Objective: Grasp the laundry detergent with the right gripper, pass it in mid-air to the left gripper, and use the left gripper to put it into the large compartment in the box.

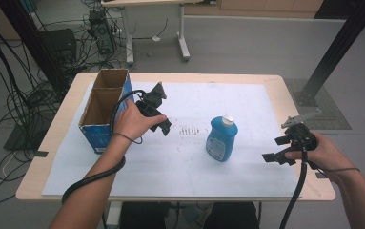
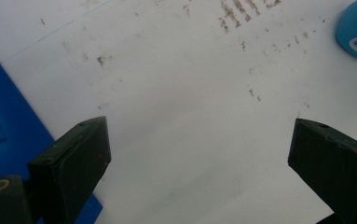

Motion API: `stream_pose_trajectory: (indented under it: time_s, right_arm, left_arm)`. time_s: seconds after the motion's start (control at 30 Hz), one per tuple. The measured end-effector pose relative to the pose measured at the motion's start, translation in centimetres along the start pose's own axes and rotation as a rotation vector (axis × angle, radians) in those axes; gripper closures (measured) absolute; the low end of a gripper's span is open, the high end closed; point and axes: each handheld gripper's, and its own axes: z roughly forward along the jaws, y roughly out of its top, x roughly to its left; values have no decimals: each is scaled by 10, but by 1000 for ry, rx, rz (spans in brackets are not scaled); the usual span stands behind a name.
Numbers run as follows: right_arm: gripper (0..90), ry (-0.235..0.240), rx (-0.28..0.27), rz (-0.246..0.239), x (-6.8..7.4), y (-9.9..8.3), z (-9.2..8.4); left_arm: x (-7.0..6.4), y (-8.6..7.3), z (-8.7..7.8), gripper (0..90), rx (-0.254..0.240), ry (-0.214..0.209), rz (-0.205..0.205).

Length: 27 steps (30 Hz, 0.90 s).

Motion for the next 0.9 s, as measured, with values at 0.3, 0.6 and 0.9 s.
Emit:
stream_pose_trajectory:
  time_s: [0.3, 0.6, 0.9]
  right_arm:
    - [67, 10, -15, -6, 3, -7, 7]
    - [61, 18, -27, -17, 8, -13, 10]
    - [55, 18, -47, -36, 14, -21, 15]
  left_arm:
    - [1, 1, 3, 61, 4, -4, 3]
    - [0, 1, 3, 61, 7, -9, 5]
    - [0, 1, 4, 61, 5, -10, 4]
